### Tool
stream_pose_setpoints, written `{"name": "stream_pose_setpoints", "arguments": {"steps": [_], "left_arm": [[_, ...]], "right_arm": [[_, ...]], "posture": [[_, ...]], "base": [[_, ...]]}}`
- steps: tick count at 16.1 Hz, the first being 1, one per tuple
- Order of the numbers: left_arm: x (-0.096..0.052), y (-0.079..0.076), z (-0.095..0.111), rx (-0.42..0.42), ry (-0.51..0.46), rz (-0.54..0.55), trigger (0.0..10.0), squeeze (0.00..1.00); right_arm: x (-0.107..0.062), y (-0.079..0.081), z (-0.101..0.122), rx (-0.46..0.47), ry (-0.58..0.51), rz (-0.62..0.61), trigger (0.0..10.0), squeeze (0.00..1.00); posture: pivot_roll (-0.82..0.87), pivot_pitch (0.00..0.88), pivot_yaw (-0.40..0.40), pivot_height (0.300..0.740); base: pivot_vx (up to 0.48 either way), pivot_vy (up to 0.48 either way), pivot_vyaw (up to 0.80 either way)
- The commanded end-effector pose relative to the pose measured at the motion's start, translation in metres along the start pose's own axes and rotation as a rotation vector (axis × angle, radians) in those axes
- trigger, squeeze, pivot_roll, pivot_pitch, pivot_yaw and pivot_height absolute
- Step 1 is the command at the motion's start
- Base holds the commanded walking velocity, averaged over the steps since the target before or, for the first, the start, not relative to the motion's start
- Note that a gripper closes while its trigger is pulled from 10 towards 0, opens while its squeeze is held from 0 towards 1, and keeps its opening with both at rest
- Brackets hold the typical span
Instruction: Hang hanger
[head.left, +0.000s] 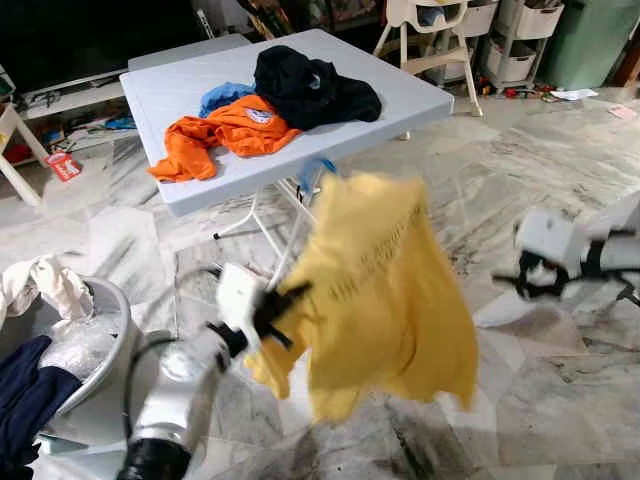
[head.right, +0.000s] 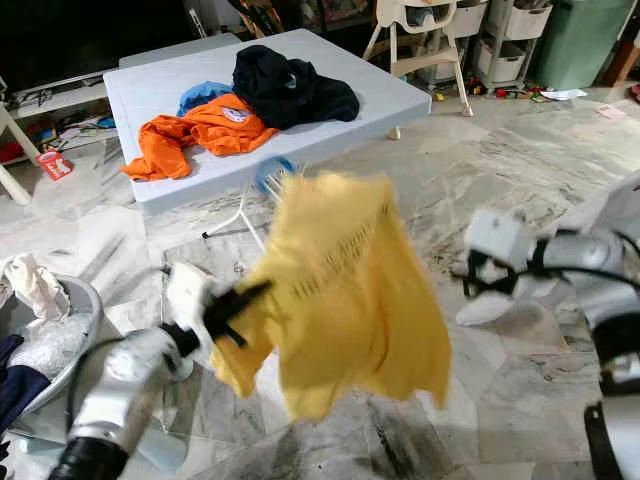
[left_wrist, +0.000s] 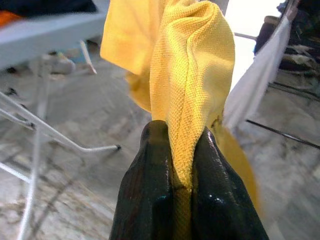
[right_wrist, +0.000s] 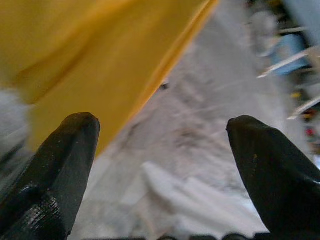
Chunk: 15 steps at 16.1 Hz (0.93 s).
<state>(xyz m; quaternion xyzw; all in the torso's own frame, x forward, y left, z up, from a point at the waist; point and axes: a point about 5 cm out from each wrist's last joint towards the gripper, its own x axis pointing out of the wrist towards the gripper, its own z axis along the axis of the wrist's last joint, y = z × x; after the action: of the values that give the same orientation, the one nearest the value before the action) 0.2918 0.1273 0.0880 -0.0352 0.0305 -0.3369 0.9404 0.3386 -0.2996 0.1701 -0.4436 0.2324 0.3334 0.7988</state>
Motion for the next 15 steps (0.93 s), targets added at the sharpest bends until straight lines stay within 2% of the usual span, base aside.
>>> {"name": "stream_pose_setpoints", "arguments": {"steps": [1, 2, 3, 4, 6, 10, 13, 15], "left_arm": [[0.0, 0.001, 0.002, 0.013, -0.003, 0.003, 0.0, 0.0], [-0.001, -0.007, -0.002, -0.001, 0.005, -0.053, 0.0, 0.0], [-0.002, -0.01, -0.003, -0.007, 0.007, -0.078, 0.0, 0.0], [-0.002, -0.013, -0.003, -0.01, 0.008, -0.098, 0.0, 0.0], [-0.004, -0.023, -0.005, 0.021, 0.04, -0.2, 0.0, 0.0], [-0.017, -0.025, -0.015, 0.114, 0.124, -0.304, 0.0, 0.0], [-0.022, -0.025, -0.018, 0.17, 0.157, -0.343, 0.0, 0.0], [-0.022, -0.028, -0.016, 0.216, 0.157, -0.379, 0.0, 0.0]], "right_arm": [[-0.005, 0.0, -0.002, -0.005, 0.018, 0.046, 10.0, 0.58], [-0.006, 0.006, -0.003, -0.009, 0.01, 0.096, 10.0, 0.24], [-0.005, 0.007, -0.001, -0.003, -0.009, 0.103, 10.0, 0.17], [-0.004, 0.008, 0.001, 0.01, -0.032, 0.11, 10.0, 0.0], [0.0, 0.012, 0.015, 0.033, -0.132, 0.141, 10.0, 0.0], [0.003, 0.014, 0.037, 0.034, -0.251, 0.135, 10.0, 0.0], [0.005, 0.016, 0.045, 0.038, -0.288, 0.139, 10.0, 0.0], [0.01, 0.027, 0.046, 0.071, -0.311, 0.213, 10.0, 0.0]], "posture": [[-0.13, 0.03, 0.063, 0.74], [-0.14, 0.032, 0.064, 0.74], [-0.14, 0.032, 0.064, 0.74], [-0.14, 0.033, 0.065, 0.74], [-0.13, 0.032, 0.068, 0.74], [-0.13, 0.035, 0.07, 0.74], [-0.14, 0.036, 0.067, 0.74], [-0.13, 0.039, 0.064, 0.74]], "base": [[0.0, 0.0, 0.0], [0.0, 0.0, 0.0], [0.0, 0.0, 0.0], [0.0, 0.0, 0.0], [0.0, 0.0, 0.0], [0.0, 0.0, 0.0], [0.0, 0.0, 0.0], [0.0, 0.0, 0.0]]}}
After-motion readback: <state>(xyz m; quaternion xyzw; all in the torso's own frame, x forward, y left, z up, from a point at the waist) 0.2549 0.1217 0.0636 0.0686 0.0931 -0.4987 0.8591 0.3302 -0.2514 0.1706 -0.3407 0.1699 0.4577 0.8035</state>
